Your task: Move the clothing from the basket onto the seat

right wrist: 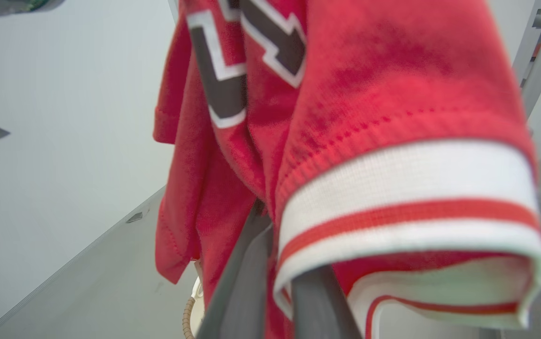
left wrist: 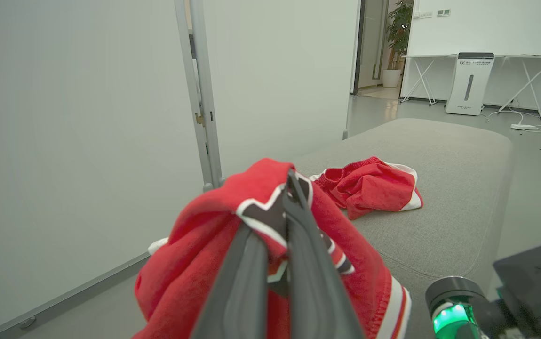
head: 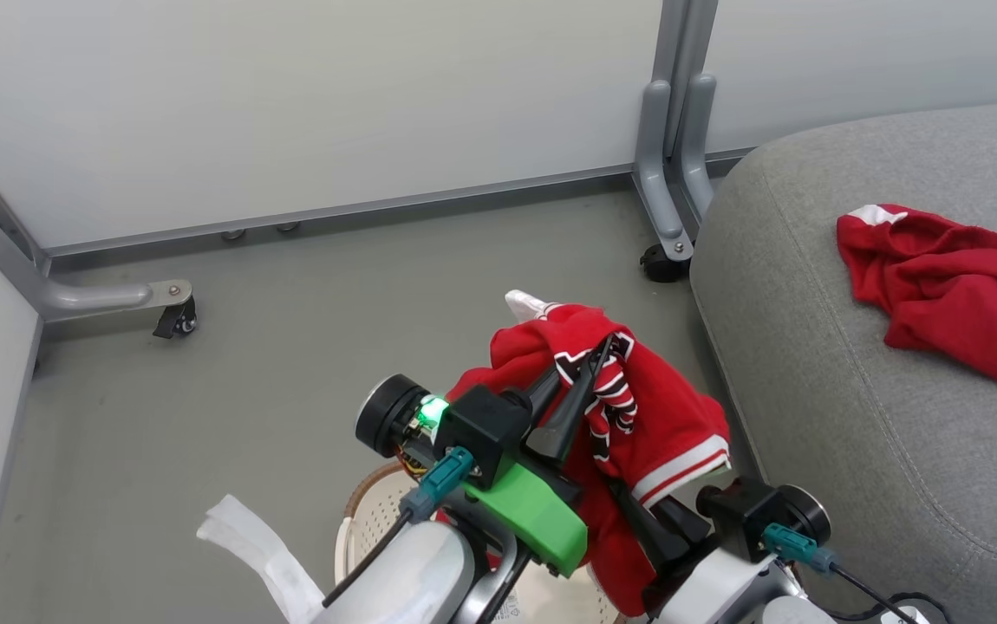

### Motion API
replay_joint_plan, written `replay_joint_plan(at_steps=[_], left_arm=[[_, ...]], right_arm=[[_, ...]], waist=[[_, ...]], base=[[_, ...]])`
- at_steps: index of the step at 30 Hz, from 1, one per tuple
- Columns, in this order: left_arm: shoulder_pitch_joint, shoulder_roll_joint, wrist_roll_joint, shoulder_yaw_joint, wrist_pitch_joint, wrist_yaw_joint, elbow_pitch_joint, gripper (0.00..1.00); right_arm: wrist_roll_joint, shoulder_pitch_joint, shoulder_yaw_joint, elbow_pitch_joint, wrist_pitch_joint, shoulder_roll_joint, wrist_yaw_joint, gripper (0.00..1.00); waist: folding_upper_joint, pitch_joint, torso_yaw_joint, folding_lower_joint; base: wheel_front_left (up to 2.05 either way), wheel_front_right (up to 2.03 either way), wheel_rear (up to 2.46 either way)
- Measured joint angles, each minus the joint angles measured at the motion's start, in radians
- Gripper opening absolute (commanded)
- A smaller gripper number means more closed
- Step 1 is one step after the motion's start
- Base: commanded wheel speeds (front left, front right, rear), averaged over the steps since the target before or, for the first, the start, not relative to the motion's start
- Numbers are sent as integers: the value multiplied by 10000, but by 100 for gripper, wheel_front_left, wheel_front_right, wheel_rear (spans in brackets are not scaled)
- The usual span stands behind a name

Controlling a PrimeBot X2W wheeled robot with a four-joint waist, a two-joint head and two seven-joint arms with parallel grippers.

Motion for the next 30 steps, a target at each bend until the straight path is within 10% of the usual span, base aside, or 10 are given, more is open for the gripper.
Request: replay_joint_plan(at_steps=[22,23,25,30], left_arm=[[-1,98,-109,-15,-173,88,711,0],[-2,109,-109,-21,-173,94,717,15],[-6,136,-109,-42,-132,134,744,100],[-11,203,-109,-52,-115,192,769,100]], right_arm=[[0,80,-428,-65,0,10,0,0],[0,80,-431,-65,0,10,0,0],[0,80,-443,-65,0,12,0,0],[4,80,-426,-65,0,19,0,0]], waist=[[0,109,-161,0],[0,106,-163,0],[0,99,-168,0],[0,107,-201,0]], base=[[0,0,0],[0,0,0],[0,0,0],[0,0,0]])
